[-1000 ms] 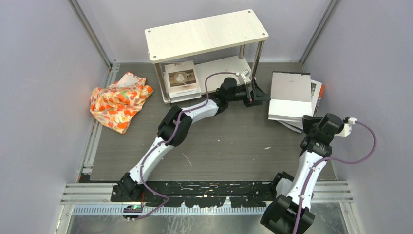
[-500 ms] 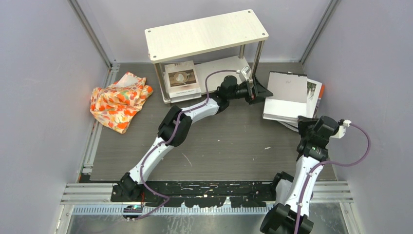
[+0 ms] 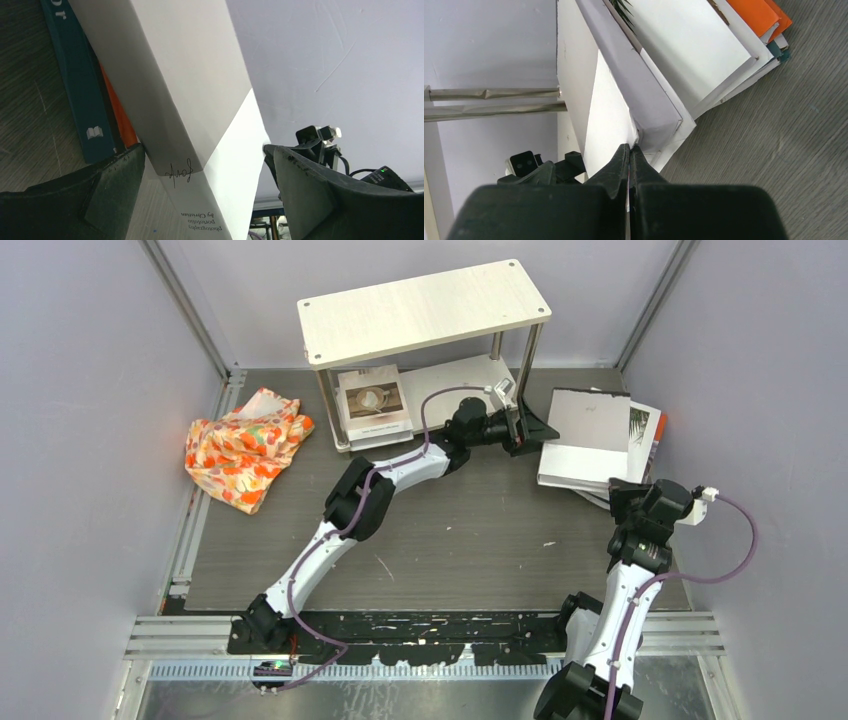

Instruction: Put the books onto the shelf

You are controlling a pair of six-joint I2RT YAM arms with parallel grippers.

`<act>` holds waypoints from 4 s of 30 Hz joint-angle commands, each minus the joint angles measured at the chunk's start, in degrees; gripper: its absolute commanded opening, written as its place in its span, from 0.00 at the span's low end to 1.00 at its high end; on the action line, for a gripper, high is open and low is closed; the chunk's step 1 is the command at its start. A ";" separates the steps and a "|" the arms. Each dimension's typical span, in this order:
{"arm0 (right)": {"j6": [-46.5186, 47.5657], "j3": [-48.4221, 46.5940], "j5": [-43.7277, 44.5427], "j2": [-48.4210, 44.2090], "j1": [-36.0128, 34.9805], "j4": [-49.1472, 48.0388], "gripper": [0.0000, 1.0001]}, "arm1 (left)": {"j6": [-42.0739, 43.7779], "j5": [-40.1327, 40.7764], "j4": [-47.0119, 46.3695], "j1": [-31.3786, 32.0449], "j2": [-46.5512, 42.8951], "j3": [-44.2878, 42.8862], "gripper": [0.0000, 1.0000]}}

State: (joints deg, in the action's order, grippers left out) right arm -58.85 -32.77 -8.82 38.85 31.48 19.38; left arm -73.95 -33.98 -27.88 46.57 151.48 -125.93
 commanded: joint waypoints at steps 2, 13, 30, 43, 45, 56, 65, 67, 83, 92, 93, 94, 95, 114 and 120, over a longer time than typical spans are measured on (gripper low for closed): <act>-0.27 -0.88 -2.47 -0.36 -0.81 -0.65 0.01 | -0.58 -1.77 -6.16 1.79 -2.26 1.93 1.00; -0.07 -0.01 -3.22 -1.07 -0.81 -0.09 0.01 | -0.47 -2.25 -4.68 1.78 -0.05 -1.01 1.00; 0.31 0.68 -3.66 -1.38 -1.51 1.61 0.04 | -3.22 -4.32 -9.58 1.52 -1.21 1.76 0.57; 1.20 -2.27 -2.72 -1.50 -2.02 4.23 0.42 | -3.48 -2.92 -10.45 0.51 -5.67 9.39 0.40; 1.58 -3.10 -2.46 -1.64 -2.04 5.12 0.46 | -3.61 -1.94 -10.82 0.31 -7.32 11.69 0.41; 2.77 -7.55 -1.30 -1.76 -2.68 8.82 0.52 | -4.63 2.18 -11.47 -2.02 -16.11 21.80 0.42; 1.75 -8.30 -1.05 -3.04 -2.82 9.82 0.52 | -3.92 3.17 -10.47 -3.96 -24.89 31.04 0.44; 1.85 -8.90 -0.92 -3.25 -2.83 10.65 0.52 | -3.87 3.37 -9.94 -4.26 -26.64 32.69 0.44; 2.72 -11.01 1.08 -4.92 -2.83 15.46 0.52 | -2.22 3.14 -7.99 -7.54 -38.46 46.46 0.44; 2.91 -11.43 1.17 -3.80 -2.83 15.54 0.52 | -1.90 3.18 -7.42 -10.14 -41.76 51.01 0.45; 2.89 -11.43 1.10 -3.63 -2.83 15.33 0.52 | -1.90 3.33 -7.42 -10.46 -42.05 51.45 0.45; 2.88 -11.41 1.09 -3.44 -2.83 15.22 0.52 | -1.85 3.38 -7.39 -10.72 -42.27 51.82 0.44; 2.88 -11.43 1.02 -3.29 -2.83 15.05 0.52 | -1.81 3.39 -7.34 -11.03 -42.53 52.18 0.44; 1.82 -11.56 -0.17 -0.08 -3.18 11.09 0.52 | 0.46 4.99 -3.21 -15.50 -46.66 54.68 0.45; 1.78 -13.04 0.11 3.39 -3.29 8.52 0.52 | 0.42 5.95 -2.12 -17.47 -44.94 52.06 0.45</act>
State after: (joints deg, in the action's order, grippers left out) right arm -57.14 -42.35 -8.67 40.69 28.56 32.82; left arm -74.50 -29.12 -27.31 30.70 108.75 -70.91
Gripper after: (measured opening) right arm 0.522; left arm 0.449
